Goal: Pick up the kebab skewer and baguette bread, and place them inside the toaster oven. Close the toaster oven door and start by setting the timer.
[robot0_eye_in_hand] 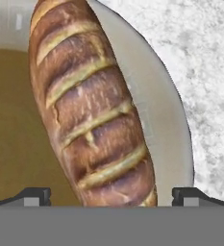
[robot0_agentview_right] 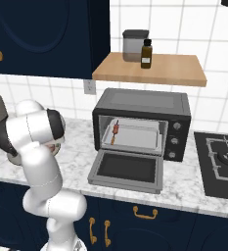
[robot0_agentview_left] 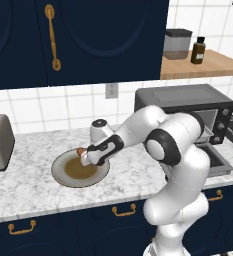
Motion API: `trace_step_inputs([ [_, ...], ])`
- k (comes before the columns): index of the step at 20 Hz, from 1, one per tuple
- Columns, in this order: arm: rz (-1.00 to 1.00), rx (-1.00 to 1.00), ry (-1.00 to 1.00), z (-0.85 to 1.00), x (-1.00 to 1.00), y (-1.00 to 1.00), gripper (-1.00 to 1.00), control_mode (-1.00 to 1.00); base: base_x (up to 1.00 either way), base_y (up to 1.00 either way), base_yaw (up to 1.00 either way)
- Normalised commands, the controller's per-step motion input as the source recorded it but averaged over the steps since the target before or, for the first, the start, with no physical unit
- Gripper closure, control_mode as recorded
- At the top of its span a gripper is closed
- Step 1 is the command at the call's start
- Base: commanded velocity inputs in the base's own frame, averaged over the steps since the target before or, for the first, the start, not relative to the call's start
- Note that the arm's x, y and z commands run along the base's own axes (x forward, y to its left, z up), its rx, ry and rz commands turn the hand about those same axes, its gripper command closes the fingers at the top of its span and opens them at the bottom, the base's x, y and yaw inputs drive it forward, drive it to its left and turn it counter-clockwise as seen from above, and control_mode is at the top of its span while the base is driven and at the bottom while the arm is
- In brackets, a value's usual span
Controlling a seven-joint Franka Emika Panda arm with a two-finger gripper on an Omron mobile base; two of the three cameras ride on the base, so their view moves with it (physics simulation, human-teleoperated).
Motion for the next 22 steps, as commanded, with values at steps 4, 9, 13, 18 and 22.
trace_step_inputs([
  [4, 0.0, 0.0, 0.01, -0.09, 0.04, 0.0, -1.0, -1.0, 0.0, 0.0, 0.0],
  [9, 0.0, 0.0, 0.03, -0.14, 0.0, 0.0, 1.0, -1.0, 0.0, 0.0, 0.0],
  [13, 0.0, -0.01, 0.04, -0.06, 0.0, 0.0, 1.0, -1.0, 0.0, 0.0, 0.0],
  [18, 0.0, 0.0, 0.0, 0.04, -0.08, -0.17, 1.0, -1.0, 0.0, 0.0, 0.0],
  [22, -0.02, 0.0, 0.0, 0.7, -0.49, -0.32, 1.0, -1.0, 0.0, 0.0, 0.0],
])
